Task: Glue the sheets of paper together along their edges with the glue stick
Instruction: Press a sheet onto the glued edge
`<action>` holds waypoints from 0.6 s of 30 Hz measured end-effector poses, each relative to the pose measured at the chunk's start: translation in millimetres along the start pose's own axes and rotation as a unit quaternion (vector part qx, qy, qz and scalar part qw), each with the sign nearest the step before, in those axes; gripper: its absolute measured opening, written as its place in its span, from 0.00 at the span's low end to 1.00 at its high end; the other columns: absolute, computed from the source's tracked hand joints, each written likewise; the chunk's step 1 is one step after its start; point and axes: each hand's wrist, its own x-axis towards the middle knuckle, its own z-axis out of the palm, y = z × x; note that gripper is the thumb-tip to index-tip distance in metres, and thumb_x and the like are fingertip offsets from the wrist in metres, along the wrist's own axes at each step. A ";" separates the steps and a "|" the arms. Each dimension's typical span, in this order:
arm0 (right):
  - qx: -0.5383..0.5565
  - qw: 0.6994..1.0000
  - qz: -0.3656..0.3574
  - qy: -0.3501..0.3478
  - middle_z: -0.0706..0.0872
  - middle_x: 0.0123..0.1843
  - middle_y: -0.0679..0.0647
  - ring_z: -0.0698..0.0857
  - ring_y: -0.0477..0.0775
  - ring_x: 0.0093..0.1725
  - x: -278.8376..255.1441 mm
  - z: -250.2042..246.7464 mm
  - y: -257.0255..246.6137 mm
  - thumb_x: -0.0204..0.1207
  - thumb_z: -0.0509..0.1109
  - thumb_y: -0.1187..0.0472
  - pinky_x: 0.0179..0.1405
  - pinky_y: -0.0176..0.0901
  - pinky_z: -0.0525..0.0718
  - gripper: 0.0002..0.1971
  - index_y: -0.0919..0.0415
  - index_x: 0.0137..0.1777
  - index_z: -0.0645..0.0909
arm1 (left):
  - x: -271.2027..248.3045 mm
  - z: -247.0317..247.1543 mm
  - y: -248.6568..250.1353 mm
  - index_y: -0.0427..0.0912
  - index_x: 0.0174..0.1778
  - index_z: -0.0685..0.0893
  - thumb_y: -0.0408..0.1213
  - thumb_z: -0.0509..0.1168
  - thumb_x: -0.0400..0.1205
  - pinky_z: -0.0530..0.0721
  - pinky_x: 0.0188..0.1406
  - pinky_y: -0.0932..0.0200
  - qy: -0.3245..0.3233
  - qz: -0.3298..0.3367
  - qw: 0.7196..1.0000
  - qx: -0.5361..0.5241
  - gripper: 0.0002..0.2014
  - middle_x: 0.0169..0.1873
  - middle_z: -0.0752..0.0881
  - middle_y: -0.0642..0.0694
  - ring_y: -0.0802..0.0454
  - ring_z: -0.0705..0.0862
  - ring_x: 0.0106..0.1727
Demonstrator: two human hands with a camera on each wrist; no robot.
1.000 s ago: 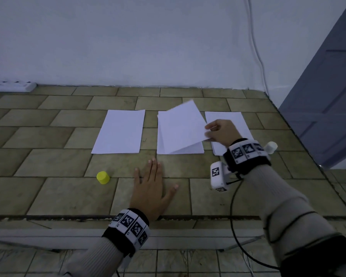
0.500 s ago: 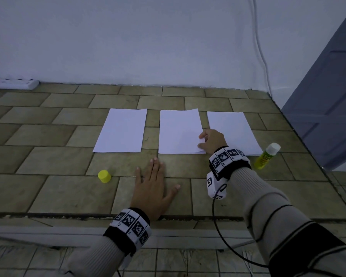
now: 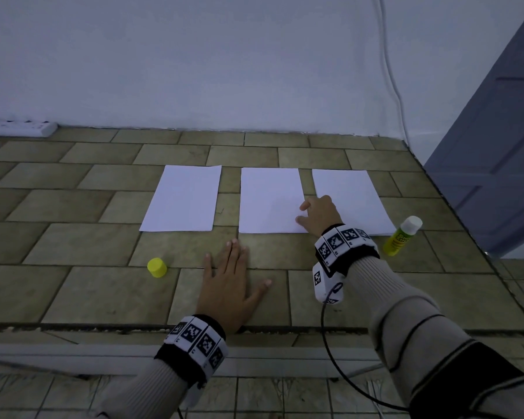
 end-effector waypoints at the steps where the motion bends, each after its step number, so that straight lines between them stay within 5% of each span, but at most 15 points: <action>1: 0.023 0.999 -0.013 0.019 0.72 0.66 0.63 0.79 0.62 0.62 -4.4 -2.8 -0.4 0.77 0.71 0.57 0.59 0.46 0.78 0.17 0.61 0.64 0.78 | 0.2 0.0 -0.6 0.42 0.86 0.43 0.75 0.14 0.67 0.32 0.82 0.40 0.000 -0.002 1.000 -0.003 0.57 0.85 0.38 0.45 0.52 0.34 0.85; 5: 0.117 0.978 -0.103 0.136 0.77 0.60 0.60 0.81 0.57 0.54 -33.6 -28.7 1.5 0.76 0.70 0.62 0.51 0.38 0.74 0.12 0.61 0.59 0.81 | 3.1 -7.8 -1.8 0.44 0.86 0.48 0.79 0.18 0.65 0.33 0.83 0.42 -0.010 -0.013 0.998 -0.068 0.59 0.86 0.43 0.48 0.56 0.38 0.85; 7: 0.147 0.954 -0.152 0.211 0.79 0.59 0.59 0.81 0.51 0.50 -49.1 -44.2 7.0 0.76 0.70 0.64 0.49 0.37 0.75 0.10 0.62 0.57 0.81 | 1.9 -21.9 -0.4 0.45 0.86 0.53 0.77 0.34 0.75 0.39 0.84 0.44 -0.029 -0.022 0.990 -0.137 0.50 0.86 0.51 0.48 0.55 0.46 0.86; 10: 0.149 0.917 -0.179 0.325 0.80 0.57 0.58 0.77 0.45 0.53 -65.5 -61.8 22.2 0.75 0.71 0.65 0.54 0.37 0.76 0.10 0.62 0.56 0.81 | 0.3 -53.9 4.7 0.47 0.82 0.65 0.58 0.57 0.85 0.63 0.80 0.52 -0.009 -0.022 0.966 -0.258 0.31 0.80 0.69 0.48 0.52 0.68 0.79; 14: 0.155 0.876 -0.119 0.442 0.76 0.66 0.64 0.74 0.57 0.67 -75.7 -74.3 47.4 0.72 0.75 0.55 0.68 0.38 0.69 0.23 0.66 0.63 0.76 | 12.4 -98.3 3.7 0.46 0.79 0.70 0.56 0.60 0.84 0.69 0.71 0.59 0.026 -0.020 0.960 -0.276 0.28 0.76 0.74 0.50 0.52 0.72 0.75; 18: 0.218 0.873 -0.004 0.436 0.69 0.73 0.65 0.69 0.61 0.73 -78.1 -71.6 73.6 0.68 0.78 0.53 0.74 0.51 0.69 0.38 0.69 0.73 0.65 | 52.0 -115.6 -27.5 0.42 0.80 0.68 0.58 0.60 0.84 0.70 0.74 0.48 0.045 -0.112 0.968 -0.219 0.32 0.78 0.72 0.43 0.43 0.71 0.76</action>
